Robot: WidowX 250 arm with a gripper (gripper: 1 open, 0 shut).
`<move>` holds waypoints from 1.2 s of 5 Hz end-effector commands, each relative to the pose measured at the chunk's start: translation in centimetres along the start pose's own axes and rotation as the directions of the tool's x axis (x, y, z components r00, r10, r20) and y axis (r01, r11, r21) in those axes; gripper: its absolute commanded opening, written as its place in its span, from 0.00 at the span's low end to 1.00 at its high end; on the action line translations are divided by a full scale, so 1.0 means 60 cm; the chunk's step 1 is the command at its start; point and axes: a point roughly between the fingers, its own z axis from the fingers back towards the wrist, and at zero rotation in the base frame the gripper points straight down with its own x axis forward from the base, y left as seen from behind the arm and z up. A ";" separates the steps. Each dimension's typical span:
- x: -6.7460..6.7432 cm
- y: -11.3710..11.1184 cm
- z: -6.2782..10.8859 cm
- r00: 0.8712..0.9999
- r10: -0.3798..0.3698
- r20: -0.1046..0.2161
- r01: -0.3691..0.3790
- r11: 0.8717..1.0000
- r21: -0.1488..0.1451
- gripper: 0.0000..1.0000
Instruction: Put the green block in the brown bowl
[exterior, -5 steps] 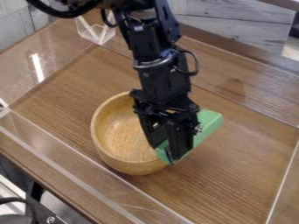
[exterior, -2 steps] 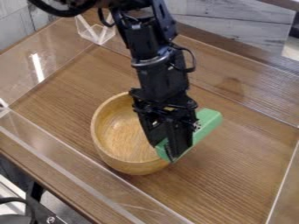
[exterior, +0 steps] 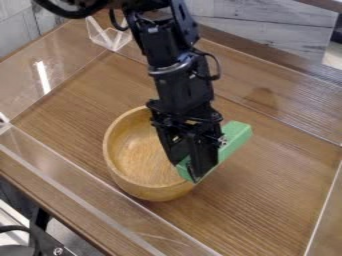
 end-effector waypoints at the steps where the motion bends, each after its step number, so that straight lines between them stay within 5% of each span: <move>1: 0.018 0.003 0.019 0.999 -0.007 0.051 0.007 1.000 0.009 0.00; 6: 0.021 0.006 0.019 0.998 -0.006 0.059 0.007 1.000 -0.017 0.00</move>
